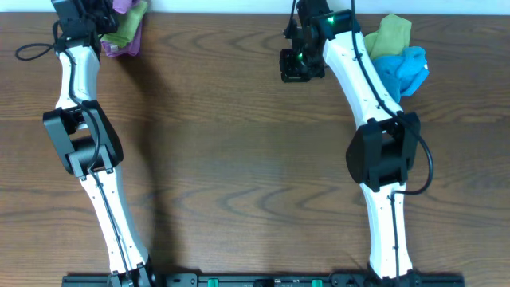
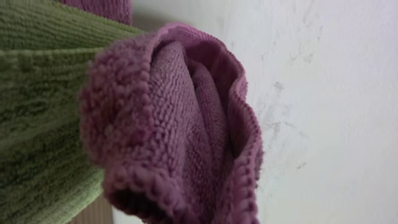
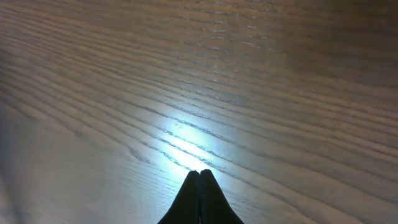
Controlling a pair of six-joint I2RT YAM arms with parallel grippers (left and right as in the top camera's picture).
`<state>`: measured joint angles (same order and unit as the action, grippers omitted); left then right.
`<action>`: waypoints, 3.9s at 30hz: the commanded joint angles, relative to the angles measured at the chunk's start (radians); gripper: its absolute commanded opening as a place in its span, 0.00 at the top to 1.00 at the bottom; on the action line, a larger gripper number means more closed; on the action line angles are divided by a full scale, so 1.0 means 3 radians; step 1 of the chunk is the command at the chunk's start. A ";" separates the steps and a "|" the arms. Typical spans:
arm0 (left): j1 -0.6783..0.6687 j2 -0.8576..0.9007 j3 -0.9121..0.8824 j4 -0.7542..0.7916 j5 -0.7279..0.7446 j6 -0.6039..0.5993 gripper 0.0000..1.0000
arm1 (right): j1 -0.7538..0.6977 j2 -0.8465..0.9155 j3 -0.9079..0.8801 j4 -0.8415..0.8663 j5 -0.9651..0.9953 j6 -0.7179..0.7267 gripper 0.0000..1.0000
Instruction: Fold the cloth
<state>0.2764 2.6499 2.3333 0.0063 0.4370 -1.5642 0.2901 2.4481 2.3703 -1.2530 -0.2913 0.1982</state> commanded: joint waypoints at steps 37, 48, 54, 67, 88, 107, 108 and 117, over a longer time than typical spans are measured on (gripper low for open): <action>0.0322 -0.0058 0.0011 -0.0689 0.1237 0.0441 0.05 | 0.0183 -0.0008 0.0072 0.0011 -0.0042 0.0048 0.99; 0.0393 -0.0514 0.0011 -0.1659 0.1043 0.1297 0.05 | 0.0226 -0.0008 0.0072 0.0013 -0.0042 0.0047 0.99; 0.0394 -0.0868 0.0011 -0.2433 0.0698 0.1993 0.05 | 0.0226 -0.0034 0.0076 0.0011 -0.0070 0.0045 0.99; 0.0179 -0.1923 0.0011 -0.4108 -0.0684 0.3768 0.05 | 0.0099 -0.0858 0.0089 -0.0263 0.0547 -0.0131 0.01; -0.1364 -0.5533 -0.2042 -0.4560 -0.1953 0.4055 0.05 | 0.1176 -0.4701 -0.2183 -0.0608 0.1982 0.0139 0.04; -0.1366 -0.7809 -0.4752 -0.3339 -0.1541 0.3934 0.05 | 0.1175 -0.7023 -0.5016 0.1127 0.1494 0.0417 0.01; -0.1366 -0.7809 -0.4752 -0.3316 -0.1544 0.3924 0.05 | 0.1175 -0.7023 -0.5016 0.1171 0.1494 0.0412 0.01; -0.1366 -0.7809 -0.4752 -0.3259 -0.1555 0.3918 0.05 | 0.1175 -0.7022 -0.5024 0.0926 0.1493 0.0411 0.01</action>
<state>-0.1295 0.3065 0.9073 -0.9680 -0.0296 -0.3828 0.6346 0.3477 0.8627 -0.9520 0.1562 0.3073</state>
